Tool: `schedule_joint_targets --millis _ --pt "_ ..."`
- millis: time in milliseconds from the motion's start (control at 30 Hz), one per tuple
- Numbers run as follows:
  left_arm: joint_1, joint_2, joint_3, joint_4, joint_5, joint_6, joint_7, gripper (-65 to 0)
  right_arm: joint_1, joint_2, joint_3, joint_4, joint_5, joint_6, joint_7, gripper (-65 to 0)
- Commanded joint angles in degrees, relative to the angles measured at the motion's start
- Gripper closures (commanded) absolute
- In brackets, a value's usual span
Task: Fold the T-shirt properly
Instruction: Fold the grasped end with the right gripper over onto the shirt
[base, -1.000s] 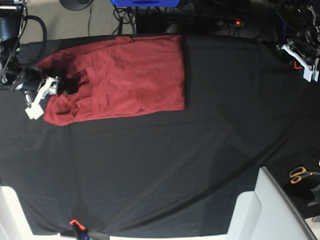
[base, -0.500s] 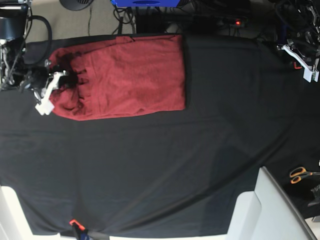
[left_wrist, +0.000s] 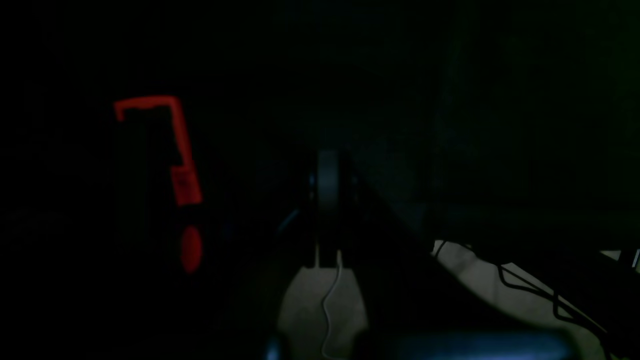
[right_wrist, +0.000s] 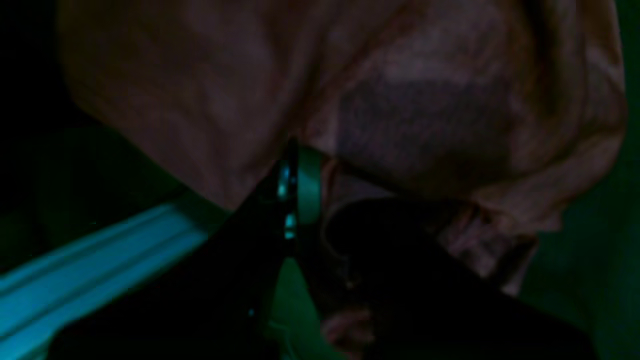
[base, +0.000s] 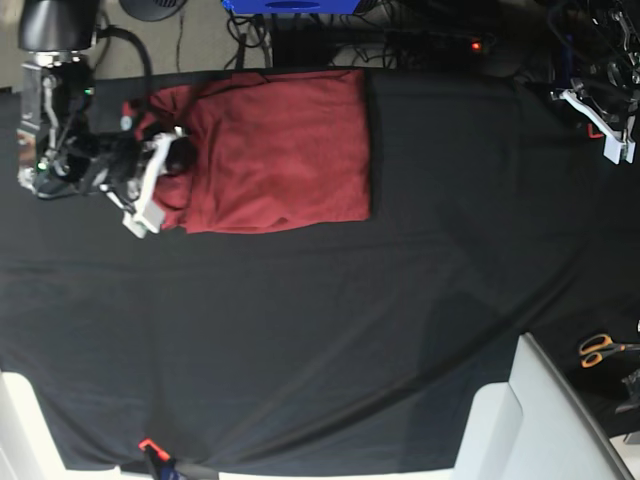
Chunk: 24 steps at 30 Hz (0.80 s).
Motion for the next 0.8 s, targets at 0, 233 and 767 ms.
schedule_joint_targets --millis 0,233,767 --pt "0.1 -1.2 -0.4 0.7 -0.5 -0.3 -0.8 0.0 1.7 0.0 0.1 1.3 0.9 -0.6 -0.1 -0.8" --pt "0.1 -1.2 -0.4 0.7 -0.5 -0.3 -0.8 0.0 3.3 -4.4 0.0 1.3 0.8 -2.1 -2.9 -0.8" --pt "0.1 -1.2 -0.4 1.0 -0.6 -0.3 -0.8 0.0 3.1 -7.5 -17.4 0.9 1.1 -10.7 5.1 -0.8"
